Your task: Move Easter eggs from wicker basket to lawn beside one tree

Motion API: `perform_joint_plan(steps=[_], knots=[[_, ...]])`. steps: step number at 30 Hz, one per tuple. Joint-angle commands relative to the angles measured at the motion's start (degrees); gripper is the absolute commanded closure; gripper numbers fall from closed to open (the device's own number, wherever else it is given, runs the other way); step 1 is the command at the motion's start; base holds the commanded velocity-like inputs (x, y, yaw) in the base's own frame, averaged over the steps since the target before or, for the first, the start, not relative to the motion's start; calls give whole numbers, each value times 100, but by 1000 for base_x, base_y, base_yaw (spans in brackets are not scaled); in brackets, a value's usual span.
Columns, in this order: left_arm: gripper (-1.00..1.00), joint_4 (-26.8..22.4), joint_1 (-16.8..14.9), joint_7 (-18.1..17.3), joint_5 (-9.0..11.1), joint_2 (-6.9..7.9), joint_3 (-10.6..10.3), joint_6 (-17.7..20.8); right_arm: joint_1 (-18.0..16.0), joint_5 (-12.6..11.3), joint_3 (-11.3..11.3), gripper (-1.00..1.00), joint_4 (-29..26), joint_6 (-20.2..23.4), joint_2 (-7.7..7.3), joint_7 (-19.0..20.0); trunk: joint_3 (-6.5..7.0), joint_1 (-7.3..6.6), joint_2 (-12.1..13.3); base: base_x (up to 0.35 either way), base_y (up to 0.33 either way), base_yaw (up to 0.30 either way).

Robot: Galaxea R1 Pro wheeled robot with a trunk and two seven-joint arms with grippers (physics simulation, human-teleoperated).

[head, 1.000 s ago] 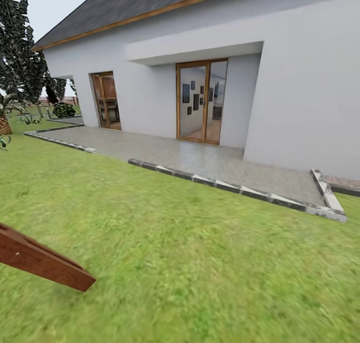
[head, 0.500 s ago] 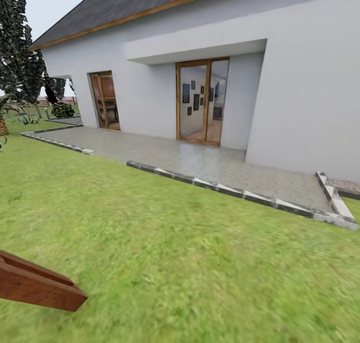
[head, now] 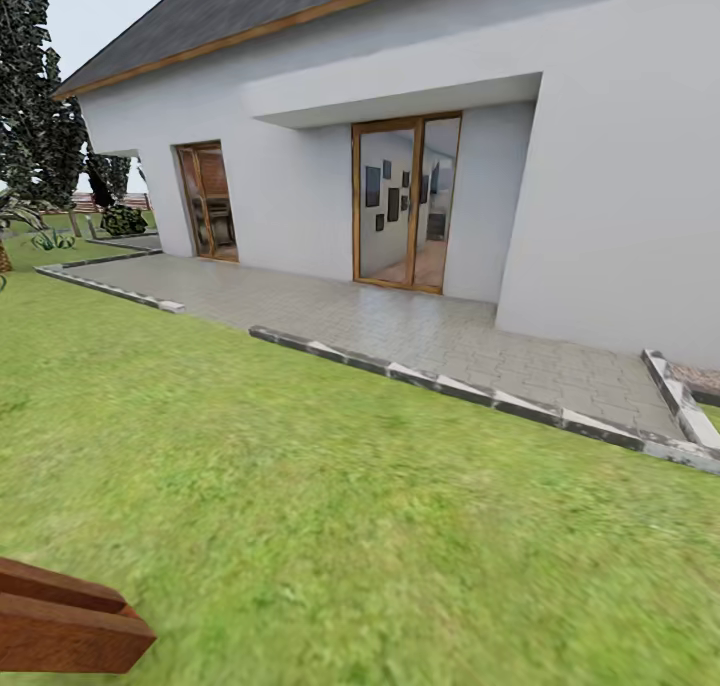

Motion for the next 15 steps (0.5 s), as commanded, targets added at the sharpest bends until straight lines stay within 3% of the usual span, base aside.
perform_joint_plan(steps=[1,15], knots=[[-100,-1,-1,-20,0,1,4,3,-5,46,2,-100,10,4,-1,11,-4,3,-2,333,0,0],[-100,-1,-1,-18,0,1,4,3,-6,47,2,-100,10,4,-1,13,-4,3,-2,333,0,0]])
